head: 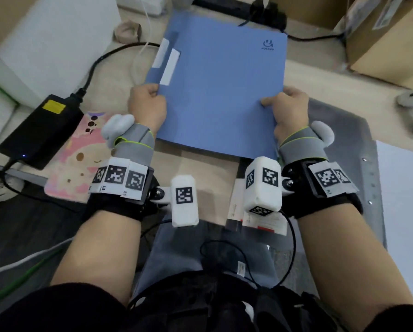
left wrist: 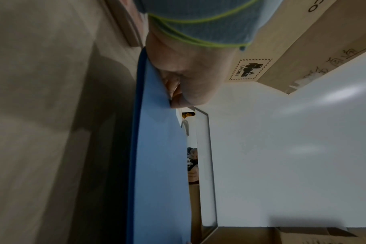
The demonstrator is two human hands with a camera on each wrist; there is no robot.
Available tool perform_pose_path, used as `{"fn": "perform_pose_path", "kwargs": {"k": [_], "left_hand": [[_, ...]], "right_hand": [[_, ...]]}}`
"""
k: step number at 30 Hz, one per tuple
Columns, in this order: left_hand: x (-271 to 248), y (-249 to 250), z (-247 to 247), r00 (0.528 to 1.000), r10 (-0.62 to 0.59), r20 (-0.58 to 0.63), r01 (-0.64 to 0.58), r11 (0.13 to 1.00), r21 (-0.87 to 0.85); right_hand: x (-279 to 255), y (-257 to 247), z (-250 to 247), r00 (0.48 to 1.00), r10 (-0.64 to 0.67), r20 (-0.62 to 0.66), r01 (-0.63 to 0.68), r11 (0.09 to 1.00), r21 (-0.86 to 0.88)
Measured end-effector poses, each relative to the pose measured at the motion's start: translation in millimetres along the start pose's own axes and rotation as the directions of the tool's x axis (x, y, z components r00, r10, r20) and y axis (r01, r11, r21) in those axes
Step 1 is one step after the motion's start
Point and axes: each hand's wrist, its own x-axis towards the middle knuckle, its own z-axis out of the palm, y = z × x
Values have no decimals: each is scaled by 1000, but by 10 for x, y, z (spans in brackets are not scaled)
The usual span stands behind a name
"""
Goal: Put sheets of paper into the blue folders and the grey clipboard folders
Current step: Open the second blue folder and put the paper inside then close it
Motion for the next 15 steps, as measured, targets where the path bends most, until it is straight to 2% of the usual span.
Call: {"fn": "perform_pose_path", "kwargs": {"k": [7, 15], "left_hand": [[473, 121, -126, 999, 12, -38, -5, 983, 181], [810, 106, 4, 998, 22, -62, 6, 906, 424]], "right_hand": [[150, -124, 376, 998, 16, 64, -8, 994, -111], [366, -37, 571, 989, 45, 139, -19, 983, -182]]}}
